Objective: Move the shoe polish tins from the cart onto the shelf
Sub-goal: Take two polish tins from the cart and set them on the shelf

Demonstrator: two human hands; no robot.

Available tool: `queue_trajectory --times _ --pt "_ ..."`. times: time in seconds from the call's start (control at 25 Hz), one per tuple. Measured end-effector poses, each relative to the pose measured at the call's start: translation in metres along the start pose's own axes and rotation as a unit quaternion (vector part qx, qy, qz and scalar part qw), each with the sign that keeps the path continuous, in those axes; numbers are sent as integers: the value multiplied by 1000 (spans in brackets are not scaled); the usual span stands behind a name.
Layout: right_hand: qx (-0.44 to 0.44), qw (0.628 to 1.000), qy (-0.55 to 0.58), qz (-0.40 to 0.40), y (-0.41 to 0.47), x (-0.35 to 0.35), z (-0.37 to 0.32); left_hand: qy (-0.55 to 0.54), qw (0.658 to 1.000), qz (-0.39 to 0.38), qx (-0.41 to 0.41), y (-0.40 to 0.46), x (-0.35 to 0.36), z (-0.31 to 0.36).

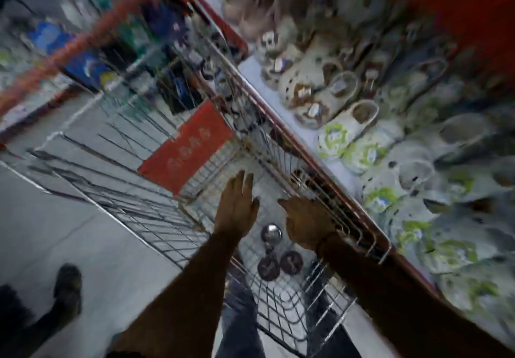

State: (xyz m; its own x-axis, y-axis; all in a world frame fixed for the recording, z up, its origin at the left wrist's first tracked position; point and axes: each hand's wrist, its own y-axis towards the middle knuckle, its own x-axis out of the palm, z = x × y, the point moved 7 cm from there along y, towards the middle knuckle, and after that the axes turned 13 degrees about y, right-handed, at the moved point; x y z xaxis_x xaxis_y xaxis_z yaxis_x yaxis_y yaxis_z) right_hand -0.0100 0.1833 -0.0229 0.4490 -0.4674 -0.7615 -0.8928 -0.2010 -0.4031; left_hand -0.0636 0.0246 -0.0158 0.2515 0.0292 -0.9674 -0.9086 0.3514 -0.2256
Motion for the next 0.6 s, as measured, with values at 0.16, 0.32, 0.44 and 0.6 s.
queue_trajectory --times 0.16,0.32,0.44,0.6 --pt "128 968 -61 -208 0 105 81 -18 974 -227 -5 -24 140 36" --pt "82 977 -99 -170 16 139 102 -7 970 -244 13 -32 201 61" --pt "92 972 -116 -180 18 141 108 11 971 -239 16 -27 206 71" --pt "98 984 -80 -128 19 98 86 -1 974 -226 -14 -16 164 61"
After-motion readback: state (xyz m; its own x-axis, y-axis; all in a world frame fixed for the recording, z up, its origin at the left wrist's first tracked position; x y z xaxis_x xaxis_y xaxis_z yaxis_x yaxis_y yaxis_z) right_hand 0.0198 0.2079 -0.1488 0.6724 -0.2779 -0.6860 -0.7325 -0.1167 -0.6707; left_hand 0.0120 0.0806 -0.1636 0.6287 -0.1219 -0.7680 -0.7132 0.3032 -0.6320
